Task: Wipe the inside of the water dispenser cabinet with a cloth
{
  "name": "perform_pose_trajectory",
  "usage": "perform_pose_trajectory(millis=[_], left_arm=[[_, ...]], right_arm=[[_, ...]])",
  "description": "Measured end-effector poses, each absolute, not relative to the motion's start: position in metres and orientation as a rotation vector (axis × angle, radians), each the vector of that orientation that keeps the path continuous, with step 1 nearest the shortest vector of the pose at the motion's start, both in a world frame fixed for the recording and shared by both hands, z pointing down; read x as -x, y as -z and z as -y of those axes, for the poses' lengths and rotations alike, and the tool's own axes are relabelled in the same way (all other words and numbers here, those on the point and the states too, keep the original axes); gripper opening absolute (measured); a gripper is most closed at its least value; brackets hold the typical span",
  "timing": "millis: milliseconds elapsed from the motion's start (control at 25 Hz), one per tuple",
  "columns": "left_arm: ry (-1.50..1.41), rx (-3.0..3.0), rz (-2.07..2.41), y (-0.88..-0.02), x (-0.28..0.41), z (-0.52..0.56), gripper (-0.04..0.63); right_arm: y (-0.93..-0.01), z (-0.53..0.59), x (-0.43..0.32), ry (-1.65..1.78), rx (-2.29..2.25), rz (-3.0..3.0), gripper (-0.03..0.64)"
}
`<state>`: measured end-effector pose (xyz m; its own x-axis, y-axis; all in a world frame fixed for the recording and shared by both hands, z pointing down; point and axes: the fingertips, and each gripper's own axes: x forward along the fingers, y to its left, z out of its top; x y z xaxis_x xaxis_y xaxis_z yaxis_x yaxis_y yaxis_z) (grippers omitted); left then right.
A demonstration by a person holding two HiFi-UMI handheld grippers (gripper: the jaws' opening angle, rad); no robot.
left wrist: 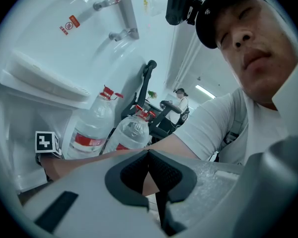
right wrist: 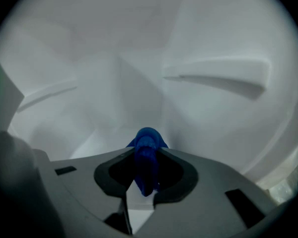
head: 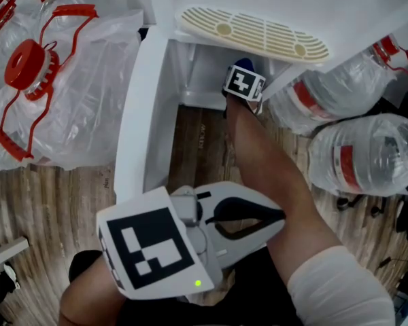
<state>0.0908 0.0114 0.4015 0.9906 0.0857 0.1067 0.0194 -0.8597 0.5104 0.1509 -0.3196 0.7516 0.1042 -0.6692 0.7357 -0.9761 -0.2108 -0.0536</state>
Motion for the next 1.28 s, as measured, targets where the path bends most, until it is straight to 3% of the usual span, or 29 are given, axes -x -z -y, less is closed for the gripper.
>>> perform_pose_trajectory(millis=[1280], left_arm=[[-0.141,-2.637,-0.180,-0.389,-0.096,-0.028,0.003]], right_arm=[[-0.747,0.283,-0.143,-0.501,-1.588,1.812,0.084]])
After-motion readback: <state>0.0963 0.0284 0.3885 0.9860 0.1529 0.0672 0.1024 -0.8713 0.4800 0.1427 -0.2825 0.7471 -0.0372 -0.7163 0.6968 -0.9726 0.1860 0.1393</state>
